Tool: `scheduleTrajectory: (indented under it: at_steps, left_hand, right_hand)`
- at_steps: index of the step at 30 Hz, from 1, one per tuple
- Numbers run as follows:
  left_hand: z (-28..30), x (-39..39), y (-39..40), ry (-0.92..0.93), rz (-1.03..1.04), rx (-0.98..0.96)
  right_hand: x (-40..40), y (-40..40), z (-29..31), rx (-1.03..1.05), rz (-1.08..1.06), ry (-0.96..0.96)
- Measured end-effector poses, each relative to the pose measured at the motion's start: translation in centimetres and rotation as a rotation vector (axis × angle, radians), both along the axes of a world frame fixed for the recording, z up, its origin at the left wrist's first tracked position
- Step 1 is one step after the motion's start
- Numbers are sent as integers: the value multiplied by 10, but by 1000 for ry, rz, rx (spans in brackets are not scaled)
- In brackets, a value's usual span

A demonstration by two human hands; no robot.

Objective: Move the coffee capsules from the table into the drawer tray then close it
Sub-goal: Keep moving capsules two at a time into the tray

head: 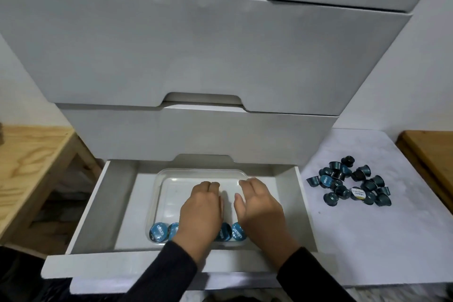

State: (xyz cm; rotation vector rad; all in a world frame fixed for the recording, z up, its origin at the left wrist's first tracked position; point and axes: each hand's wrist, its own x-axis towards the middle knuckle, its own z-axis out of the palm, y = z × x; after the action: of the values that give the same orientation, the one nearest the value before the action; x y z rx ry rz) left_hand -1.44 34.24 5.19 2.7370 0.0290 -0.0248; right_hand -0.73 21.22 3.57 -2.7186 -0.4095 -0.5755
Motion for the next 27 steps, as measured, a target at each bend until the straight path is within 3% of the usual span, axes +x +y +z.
scheduleTrajectory:
  at_steps: [3, 5, 10, 20, 27]
  left_hand:
    - [6, -12, -10, -101, 30, -74]
    - [12, -16, -21, -144, 23, -117]
    - [29, -22, -78, -207, -46, -227]
    - [17, -13, -241, -37, -143, -439]
    - [-29, 11, -307, 67, 31, -443]
  right_hand:
    - [-11, -14, 5, -131, 42, -109]
    - [-16, -29, 14, -172, 51, -81]
    - [-23, -88, 20, 104, -92, 108]
    - [10, -258, -21, 139, -142, 292]
    - [58, -311, -64, 162, -88, 377]
